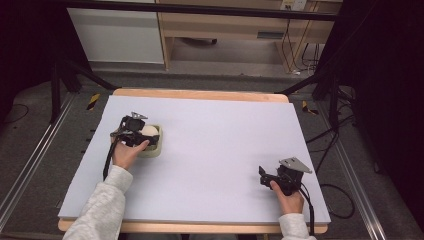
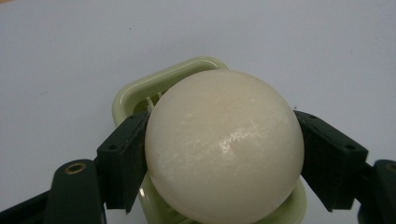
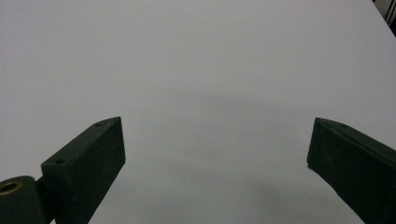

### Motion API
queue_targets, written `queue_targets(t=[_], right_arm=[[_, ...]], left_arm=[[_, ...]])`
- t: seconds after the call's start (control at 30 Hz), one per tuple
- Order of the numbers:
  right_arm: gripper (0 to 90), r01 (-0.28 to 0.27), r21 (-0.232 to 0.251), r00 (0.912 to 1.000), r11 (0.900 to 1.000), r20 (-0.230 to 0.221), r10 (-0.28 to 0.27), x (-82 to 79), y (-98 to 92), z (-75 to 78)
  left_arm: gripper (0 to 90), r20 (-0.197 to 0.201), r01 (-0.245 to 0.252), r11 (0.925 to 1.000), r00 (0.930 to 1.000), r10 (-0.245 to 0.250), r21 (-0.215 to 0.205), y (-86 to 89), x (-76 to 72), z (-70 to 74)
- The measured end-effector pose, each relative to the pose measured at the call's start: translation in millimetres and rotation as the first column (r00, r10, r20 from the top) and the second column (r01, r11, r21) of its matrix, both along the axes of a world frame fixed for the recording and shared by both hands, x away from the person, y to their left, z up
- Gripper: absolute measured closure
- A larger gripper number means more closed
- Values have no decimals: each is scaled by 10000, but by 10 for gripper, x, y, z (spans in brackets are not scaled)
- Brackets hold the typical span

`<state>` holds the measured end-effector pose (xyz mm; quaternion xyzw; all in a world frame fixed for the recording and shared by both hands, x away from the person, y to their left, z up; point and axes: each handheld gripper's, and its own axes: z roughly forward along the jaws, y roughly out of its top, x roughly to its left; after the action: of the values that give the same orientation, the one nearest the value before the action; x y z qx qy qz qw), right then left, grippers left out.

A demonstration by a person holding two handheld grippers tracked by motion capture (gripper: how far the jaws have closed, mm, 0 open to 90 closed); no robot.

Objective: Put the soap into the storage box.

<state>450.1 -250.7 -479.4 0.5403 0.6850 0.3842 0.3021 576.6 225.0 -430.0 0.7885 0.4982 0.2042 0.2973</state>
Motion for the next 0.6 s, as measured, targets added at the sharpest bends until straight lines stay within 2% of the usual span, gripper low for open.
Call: queue_targets(t=[0.6], right_arm=[[46,-8,13,10000,10000,0,8,-1,-3,3]], left_arm=[[237,-211,-66,9999,9998,68,76,15,17,-98]])
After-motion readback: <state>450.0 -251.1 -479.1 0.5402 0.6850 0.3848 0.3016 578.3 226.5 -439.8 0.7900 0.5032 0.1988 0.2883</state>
